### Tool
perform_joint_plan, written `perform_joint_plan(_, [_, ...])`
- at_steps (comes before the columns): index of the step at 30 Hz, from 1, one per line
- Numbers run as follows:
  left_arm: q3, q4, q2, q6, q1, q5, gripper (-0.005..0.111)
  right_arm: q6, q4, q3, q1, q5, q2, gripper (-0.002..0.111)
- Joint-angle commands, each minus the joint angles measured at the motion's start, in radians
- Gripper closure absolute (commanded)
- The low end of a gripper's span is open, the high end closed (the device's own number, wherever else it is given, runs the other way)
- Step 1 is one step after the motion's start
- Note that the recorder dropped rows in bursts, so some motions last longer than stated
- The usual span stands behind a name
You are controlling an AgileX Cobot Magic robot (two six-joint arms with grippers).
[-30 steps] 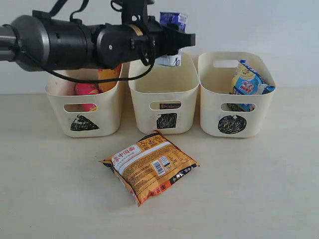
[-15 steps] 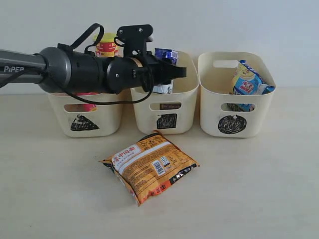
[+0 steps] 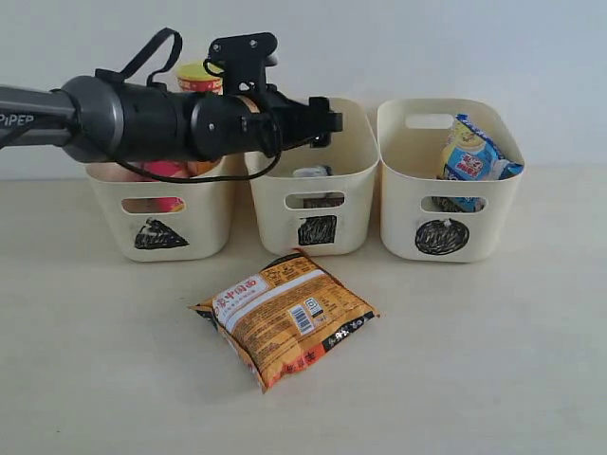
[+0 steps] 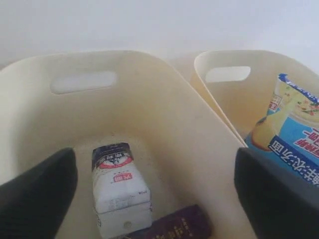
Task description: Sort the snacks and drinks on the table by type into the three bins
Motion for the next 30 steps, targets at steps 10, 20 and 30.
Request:
perform_joint_plan(10, [-0.008,0.019,-0.185,0.014,0.003,0.359,0.102,-0.001,0.002,-0.001,-0.001,-0.013,-0.006,0.108])
perform_joint_plan(20, [0.029,0.0,-0.347,0.11,0.003,0.763,0.103,-0.001,0.002,-0.001,-0.001,-0.013,-0.006,0.108])
perform_joint_plan(30, [0.234,-0.272,-0.555,0.38,0.017,0.867,0.103,-0.001,0.002,-0.001,-0.001,-0.013,-0.006,0.108])
